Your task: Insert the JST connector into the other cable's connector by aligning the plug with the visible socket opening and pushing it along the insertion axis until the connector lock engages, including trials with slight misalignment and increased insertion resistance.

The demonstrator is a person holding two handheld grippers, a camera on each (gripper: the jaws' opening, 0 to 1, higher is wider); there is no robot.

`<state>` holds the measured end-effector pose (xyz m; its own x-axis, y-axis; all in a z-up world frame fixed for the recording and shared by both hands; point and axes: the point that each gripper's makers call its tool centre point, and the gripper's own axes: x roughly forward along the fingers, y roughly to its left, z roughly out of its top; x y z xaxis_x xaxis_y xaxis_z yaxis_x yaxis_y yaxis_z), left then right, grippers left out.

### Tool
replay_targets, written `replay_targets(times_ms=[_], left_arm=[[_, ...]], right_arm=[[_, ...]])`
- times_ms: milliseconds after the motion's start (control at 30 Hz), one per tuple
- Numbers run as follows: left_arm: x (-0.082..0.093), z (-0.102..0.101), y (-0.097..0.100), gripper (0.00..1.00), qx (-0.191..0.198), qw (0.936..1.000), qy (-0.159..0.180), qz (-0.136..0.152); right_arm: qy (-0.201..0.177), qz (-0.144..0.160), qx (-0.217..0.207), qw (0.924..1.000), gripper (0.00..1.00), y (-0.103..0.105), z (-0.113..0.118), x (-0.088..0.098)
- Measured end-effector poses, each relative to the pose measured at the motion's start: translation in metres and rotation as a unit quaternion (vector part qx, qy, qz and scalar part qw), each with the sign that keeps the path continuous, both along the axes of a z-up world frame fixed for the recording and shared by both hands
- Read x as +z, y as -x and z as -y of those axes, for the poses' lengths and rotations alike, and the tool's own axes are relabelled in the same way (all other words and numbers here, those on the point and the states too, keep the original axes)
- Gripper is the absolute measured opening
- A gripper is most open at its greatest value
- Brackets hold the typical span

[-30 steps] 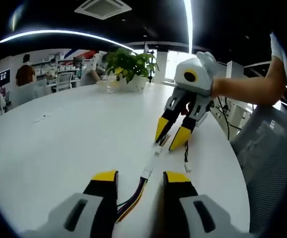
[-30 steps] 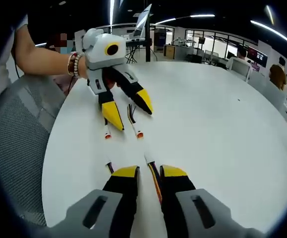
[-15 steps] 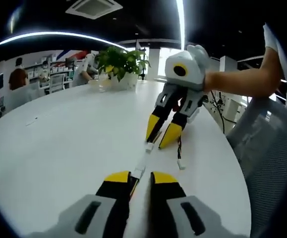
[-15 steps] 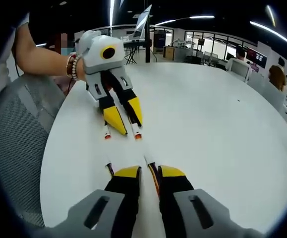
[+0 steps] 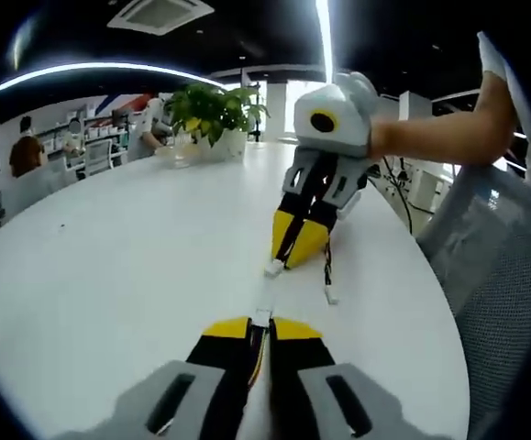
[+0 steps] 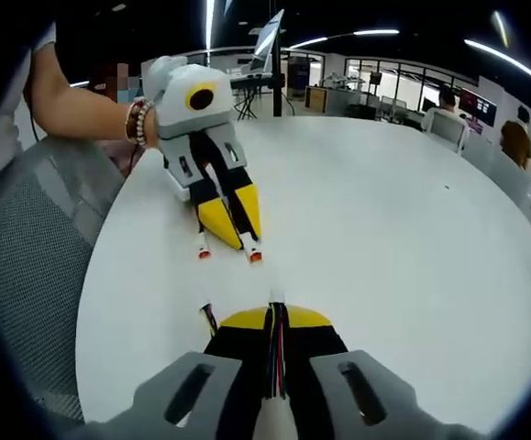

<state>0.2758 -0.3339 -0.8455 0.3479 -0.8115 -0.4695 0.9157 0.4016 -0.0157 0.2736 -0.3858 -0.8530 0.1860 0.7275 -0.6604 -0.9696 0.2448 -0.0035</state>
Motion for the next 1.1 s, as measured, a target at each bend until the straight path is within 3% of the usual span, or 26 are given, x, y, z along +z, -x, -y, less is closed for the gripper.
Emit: replay_targets(times_ms=[367, 633, 1000, 1100], left_arm=[[0.011, -0.003, 0.014, 0.00, -0.058, 0.9978, -0.031, 0.010], [0.015, -0.005, 0.020, 0.00, -0.082, 0.9943, -0.064, 0.024], [0.018, 0.002, 0.027, 0.00, -0.102, 0.9918, -0.069, 0.032], [0.015, 0.003, 0.028, 0.00, -0.112, 0.9894, -0.085, 0.038]], right_arm=[[-0.011, -0.008, 0.033, 0.9994, 0.01, 0.014, -0.009, 0.016], [-0.016, 0.007, 0.069, 0.9974, 0.01, 0.025, -0.028, 0.033], [0.005, -0.008, 0.088, 0.9961, 0.01, 0.035, -0.032, 0.027], [0.009, -0.008, 0.089, 0.9959, 0.01, 0.035, -0.031, 0.025]])
